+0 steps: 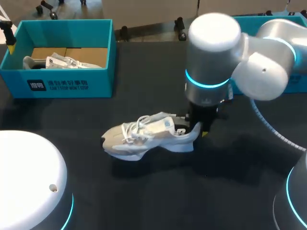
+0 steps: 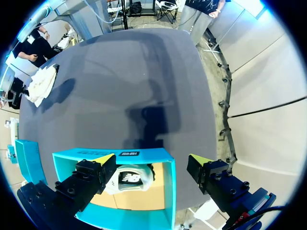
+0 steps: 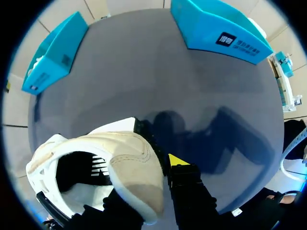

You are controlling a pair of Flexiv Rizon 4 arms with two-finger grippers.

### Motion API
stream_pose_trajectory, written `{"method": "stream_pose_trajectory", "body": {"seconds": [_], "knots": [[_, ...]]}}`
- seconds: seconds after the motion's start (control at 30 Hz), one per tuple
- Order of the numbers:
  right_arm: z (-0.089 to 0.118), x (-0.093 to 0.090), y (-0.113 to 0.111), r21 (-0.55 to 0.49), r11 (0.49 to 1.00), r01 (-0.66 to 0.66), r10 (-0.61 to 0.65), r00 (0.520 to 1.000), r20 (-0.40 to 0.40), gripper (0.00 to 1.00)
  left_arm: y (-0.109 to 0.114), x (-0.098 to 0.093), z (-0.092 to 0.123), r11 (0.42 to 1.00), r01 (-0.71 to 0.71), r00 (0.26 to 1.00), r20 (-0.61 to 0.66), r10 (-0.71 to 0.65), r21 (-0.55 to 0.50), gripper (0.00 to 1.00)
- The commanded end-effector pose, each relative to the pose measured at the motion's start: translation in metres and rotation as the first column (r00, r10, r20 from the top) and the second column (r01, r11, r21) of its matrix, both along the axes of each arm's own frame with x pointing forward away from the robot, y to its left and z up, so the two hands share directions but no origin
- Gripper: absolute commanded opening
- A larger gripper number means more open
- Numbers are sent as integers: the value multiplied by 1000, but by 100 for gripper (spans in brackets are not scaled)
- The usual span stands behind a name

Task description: Take the shoe out of the shoebox, open the shoe tongue, remove and reinsert the insole, then place the shoe into the shoebox

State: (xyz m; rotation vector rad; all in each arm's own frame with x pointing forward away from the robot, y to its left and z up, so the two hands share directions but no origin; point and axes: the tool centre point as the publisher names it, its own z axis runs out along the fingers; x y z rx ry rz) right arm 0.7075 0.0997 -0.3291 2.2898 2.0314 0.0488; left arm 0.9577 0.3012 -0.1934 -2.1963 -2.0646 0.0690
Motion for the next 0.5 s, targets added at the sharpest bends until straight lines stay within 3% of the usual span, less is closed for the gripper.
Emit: {"method": "stream_pose_trajectory", "body": {"seconds": [0.03,0.5], "knots": [[-11,-8,8,-5,1000,10,-10,1000,-1,0,0,0,1,1000,0,1000,0,0,1,100],[-30,-33,13,-27,1000,2,-3,1000,-16,0,0,0,1,1000,0,1000,0,0,1,100]]}}
